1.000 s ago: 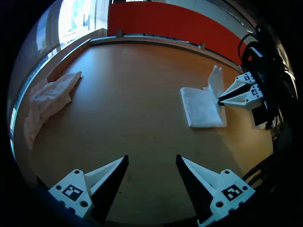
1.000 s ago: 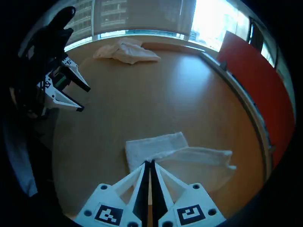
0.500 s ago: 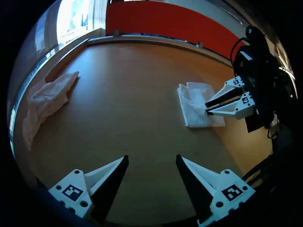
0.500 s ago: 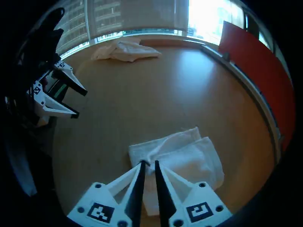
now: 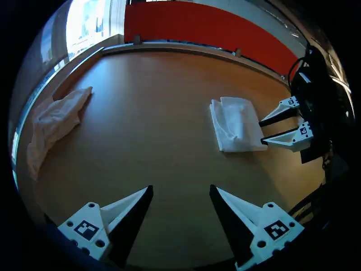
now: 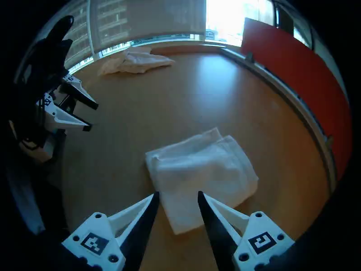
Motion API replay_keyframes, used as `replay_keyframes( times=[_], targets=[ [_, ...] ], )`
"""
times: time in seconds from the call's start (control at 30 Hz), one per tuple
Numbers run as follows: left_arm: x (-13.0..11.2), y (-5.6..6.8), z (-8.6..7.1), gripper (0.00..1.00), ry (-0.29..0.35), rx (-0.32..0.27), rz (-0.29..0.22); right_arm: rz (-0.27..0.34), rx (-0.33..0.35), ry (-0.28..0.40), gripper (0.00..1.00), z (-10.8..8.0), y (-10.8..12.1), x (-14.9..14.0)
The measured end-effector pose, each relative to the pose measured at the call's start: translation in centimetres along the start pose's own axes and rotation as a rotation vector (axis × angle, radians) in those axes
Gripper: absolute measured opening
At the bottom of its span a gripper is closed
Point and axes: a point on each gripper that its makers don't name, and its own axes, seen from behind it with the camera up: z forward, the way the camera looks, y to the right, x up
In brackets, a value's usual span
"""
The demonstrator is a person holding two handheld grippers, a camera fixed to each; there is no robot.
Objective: Fold towel
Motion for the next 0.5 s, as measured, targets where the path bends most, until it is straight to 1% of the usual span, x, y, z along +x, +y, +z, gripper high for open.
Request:
replay_keyframes(
  times=[0.27,0.43,0.5],
  targets=[
    [0.1,0.1,0.0,0.93,0.001,0.003,0.001,0.067,-0.032,-0.043,0.65,-1.0,-0.1,-4.5],
    [0.2,0.1,0.1,0.93,0.0,0.002,0.001,0.096,-0.045,-0.048,0.65,-0.8,-0.2,-5.4],
    [0.2,0.1,0.1,0.93,0.001,0.002,0.002,0.106,-0.051,-0.047,0.63,-0.6,-0.2,-5.5]
  ],
)
